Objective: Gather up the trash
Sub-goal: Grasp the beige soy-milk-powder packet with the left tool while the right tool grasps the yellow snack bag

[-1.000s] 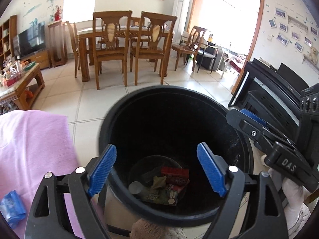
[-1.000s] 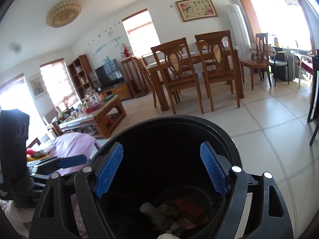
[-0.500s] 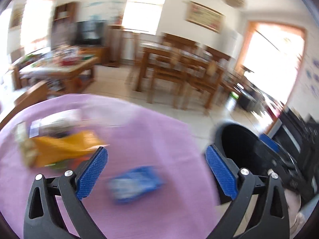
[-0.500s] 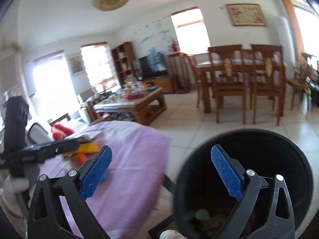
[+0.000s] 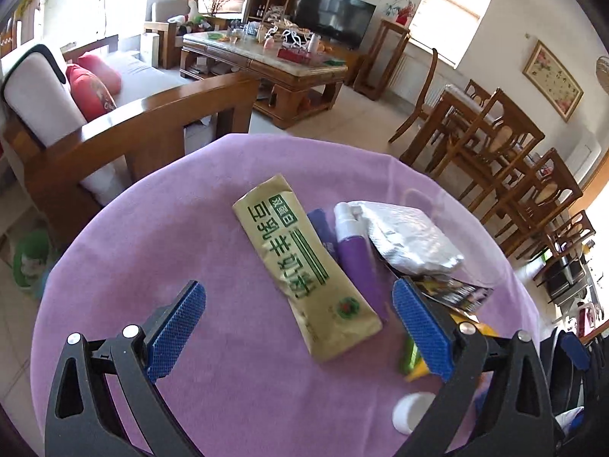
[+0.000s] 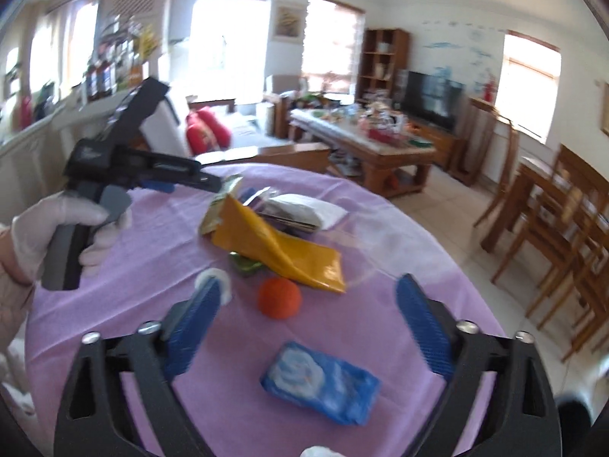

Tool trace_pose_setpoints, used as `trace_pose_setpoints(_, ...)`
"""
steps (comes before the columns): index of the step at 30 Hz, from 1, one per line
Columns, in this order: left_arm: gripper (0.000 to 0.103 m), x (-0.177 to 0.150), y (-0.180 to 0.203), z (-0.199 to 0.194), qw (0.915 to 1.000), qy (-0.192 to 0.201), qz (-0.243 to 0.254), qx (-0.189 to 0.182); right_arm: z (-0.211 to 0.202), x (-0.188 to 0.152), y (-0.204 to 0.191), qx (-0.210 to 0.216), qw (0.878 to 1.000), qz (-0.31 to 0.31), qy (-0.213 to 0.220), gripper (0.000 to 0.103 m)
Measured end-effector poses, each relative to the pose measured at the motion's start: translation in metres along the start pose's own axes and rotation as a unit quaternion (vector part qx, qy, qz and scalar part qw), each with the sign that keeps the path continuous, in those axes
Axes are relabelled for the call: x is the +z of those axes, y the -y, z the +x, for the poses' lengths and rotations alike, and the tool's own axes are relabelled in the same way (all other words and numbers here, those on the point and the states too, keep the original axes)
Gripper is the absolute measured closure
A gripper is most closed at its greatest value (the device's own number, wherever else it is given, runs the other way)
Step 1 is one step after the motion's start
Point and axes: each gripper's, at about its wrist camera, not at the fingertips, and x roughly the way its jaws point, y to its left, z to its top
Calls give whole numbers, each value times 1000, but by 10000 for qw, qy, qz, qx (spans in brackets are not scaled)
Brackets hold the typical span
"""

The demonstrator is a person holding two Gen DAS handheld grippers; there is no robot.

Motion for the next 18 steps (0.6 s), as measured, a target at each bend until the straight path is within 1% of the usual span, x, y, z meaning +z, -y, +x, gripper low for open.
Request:
trace_pose_setpoints(3, 5, 8, -4, 18, 9999, -162, -51, -1, 32, 13, -12, 93, 9989, -370, -254, 29)
trace_pose_setpoints(5, 5, 11, -7, 27, 9995, -269, -136, -44, 55, 22, -19, 191, 9970, -572, -479, 40)
trace_pose_setpoints(7, 5, 10, -8, 33, 9994, -301, -166, -9, 72, 23, -29, 241, 9948, -770, -625, 41)
trace_pose_setpoints(10, 5, 14, -9, 39, 9997, -212, -82, 111, 92, 26, -40, 154, 9907, -1090, -794, 41)
trace_pose_setpoints(11, 5, 14, -9, 39, 9997, -184, -42, 156, 96, 28, -43, 192, 9900, -1132, -824, 41)
trace_pose_setpoints(15, 7, 17, -12, 42, 9998, -85, -4, 180, 105, 34, -47, 392, 9900, -1017, -895, 46)
trace_pose_setpoints(17, 13, 15, -15, 39, 9998, -52, 71, 155, 100, 31, -47, 455, 9898, -1033, -868, 58)
trace_pose_setpoints(18, 24, 14, -16, 37, 9998, -40, 106, 172, 96, 33, -49, 471, 9900, -1034, -830, 64)
